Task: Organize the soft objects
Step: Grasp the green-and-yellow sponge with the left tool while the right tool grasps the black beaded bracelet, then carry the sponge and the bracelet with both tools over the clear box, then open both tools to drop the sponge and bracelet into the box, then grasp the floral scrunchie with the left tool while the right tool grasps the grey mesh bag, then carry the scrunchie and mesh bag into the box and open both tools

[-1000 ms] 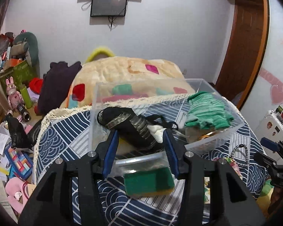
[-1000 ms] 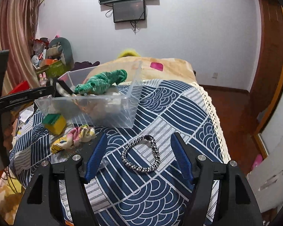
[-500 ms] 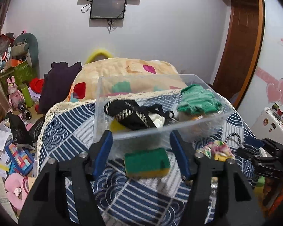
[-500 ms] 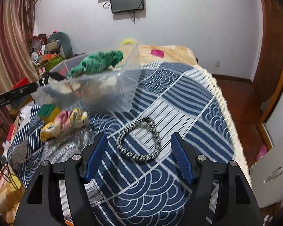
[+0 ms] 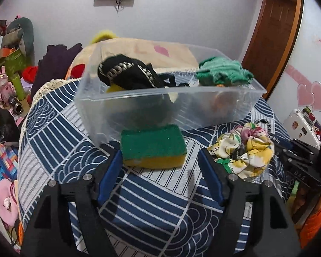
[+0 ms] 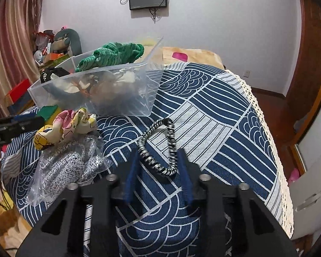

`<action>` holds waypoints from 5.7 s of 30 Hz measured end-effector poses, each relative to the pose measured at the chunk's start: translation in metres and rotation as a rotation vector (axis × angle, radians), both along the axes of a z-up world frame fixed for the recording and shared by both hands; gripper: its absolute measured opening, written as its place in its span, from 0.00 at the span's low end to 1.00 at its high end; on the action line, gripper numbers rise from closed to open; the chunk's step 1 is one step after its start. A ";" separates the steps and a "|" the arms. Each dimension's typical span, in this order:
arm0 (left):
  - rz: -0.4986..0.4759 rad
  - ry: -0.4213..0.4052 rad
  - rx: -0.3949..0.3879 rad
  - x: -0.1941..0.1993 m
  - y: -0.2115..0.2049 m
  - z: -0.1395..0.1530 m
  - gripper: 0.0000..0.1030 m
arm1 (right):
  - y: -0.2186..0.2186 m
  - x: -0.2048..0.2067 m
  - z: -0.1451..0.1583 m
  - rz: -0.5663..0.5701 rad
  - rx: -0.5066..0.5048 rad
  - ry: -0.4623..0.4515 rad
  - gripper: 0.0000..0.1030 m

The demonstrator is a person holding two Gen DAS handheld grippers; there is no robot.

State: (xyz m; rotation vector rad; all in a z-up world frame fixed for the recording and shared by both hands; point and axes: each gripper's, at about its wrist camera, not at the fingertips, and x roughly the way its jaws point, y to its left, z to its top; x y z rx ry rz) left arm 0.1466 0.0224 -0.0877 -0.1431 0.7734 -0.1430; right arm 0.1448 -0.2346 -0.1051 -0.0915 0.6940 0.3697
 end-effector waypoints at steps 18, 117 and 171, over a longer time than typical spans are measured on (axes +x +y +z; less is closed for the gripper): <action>0.042 -0.058 -0.027 -0.011 0.008 0.003 0.60 | -0.002 -0.008 0.020 0.009 0.048 -0.056 0.08; -0.160 -0.059 -0.088 -0.030 -0.046 0.001 0.75 | 0.057 0.007 0.026 0.191 0.033 -0.012 0.50; -0.005 -0.283 -0.090 0.000 0.018 0.063 0.09 | 0.076 0.028 0.093 0.120 0.147 -0.217 0.27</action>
